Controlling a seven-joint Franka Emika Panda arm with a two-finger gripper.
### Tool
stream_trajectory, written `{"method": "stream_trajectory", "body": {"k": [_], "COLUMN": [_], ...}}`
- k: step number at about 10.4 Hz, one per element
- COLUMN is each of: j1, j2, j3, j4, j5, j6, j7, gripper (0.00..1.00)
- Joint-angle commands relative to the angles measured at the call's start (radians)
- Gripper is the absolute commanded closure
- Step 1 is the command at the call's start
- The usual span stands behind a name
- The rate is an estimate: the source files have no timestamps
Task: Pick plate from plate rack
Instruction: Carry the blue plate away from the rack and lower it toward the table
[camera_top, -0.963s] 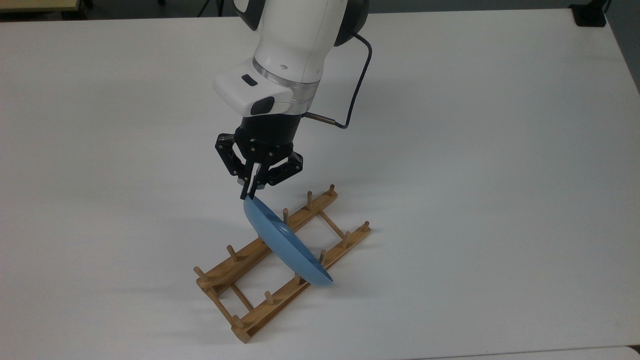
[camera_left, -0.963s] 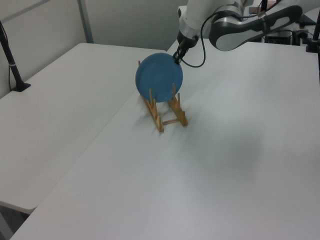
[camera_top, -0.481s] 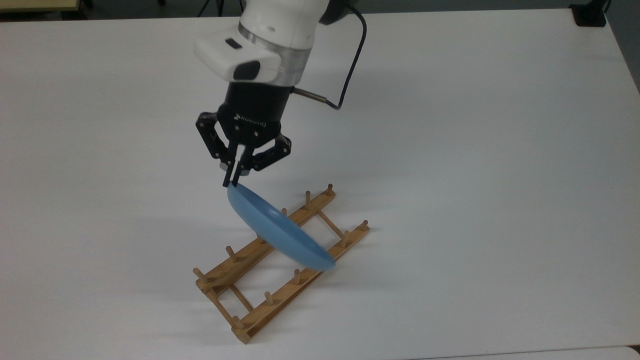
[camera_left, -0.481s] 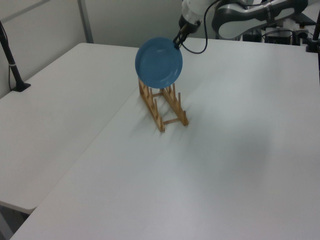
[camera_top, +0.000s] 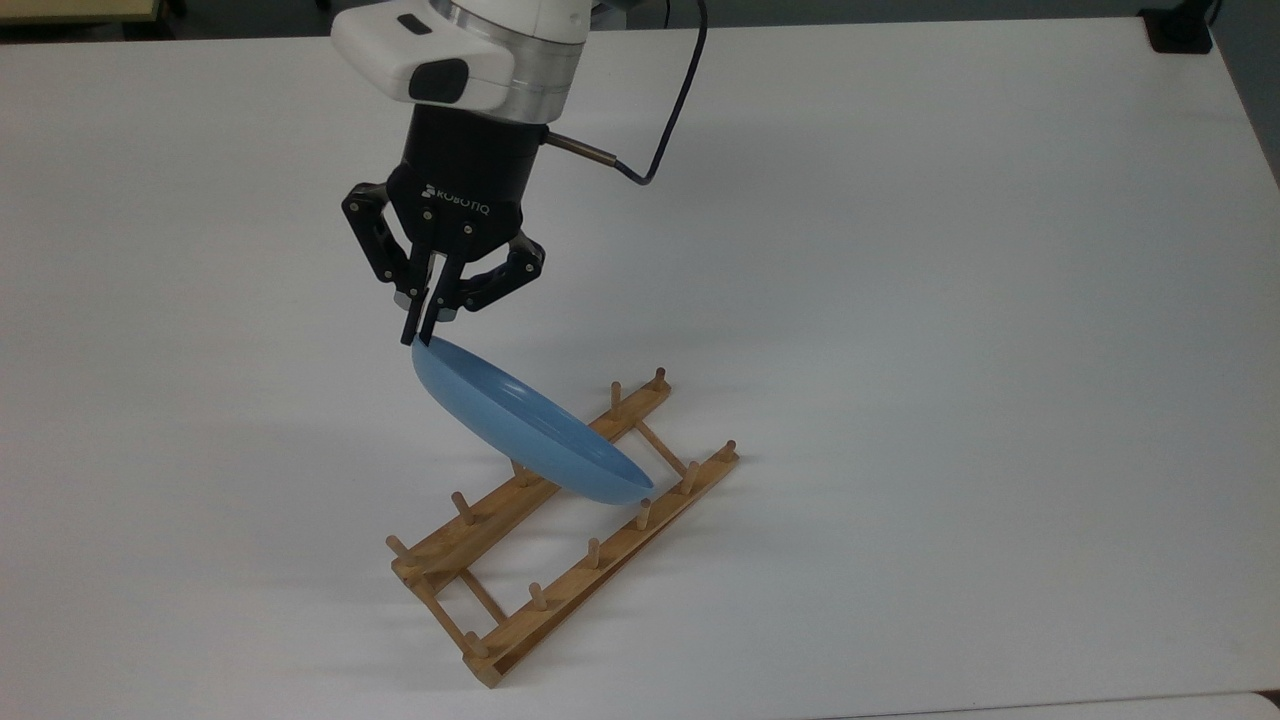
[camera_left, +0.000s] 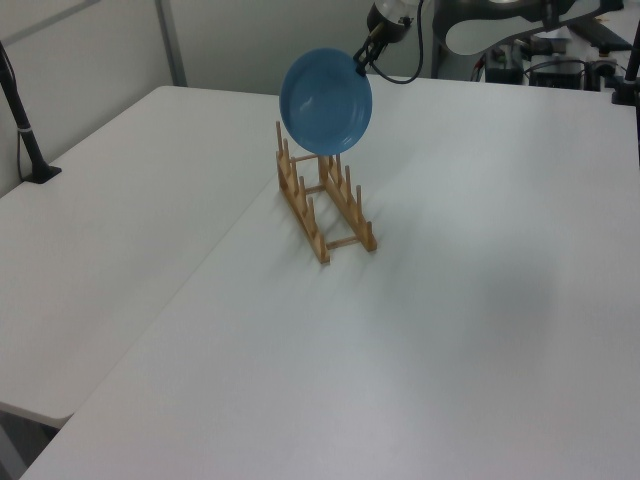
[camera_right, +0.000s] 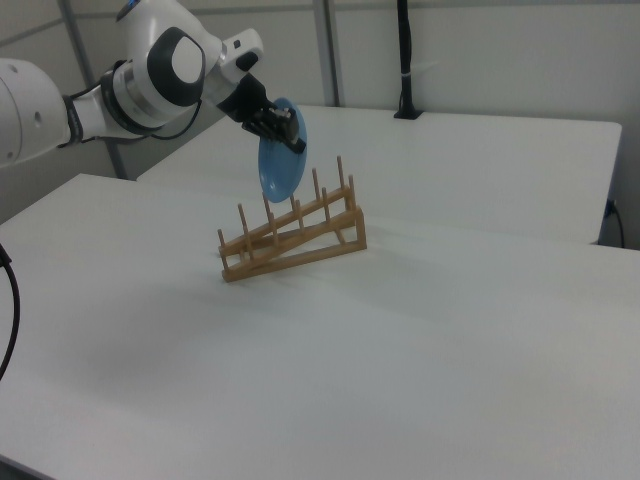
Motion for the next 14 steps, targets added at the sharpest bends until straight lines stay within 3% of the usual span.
{"method": "stream_trajectory", "body": {"k": [1, 3, 5, 6, 8, 11, 14], "j1": [-0.003, -0.011, -0.014, -0.02, -0.031, -0.025, -0.017], "j2": [-0.033, -0.04, -0.044, -0.044, -0.041, -0.039, 0.017], "j3": [-0.003, -0.003, 0.0, 0.0, 0.002, 0.007, 0.011], "j4": [-0.028, -0.025, -0.028, -0.039, -0.065, -0.171, -0.234], "j5": [0.178, 0.321, 0.39, 0.445, 0.465, 0.461, 0.455], "j6": [-0.099, -0.188, -0.315, -0.416, -0.562, -0.626, -0.634], "j7": [-0.135, -0.238, -0.321, -0.47, -0.731, -0.991, -1.117], "gripper": [1.0, 1.0, 1.0, 1.0, 1.0, 1.0, 1.0]}}
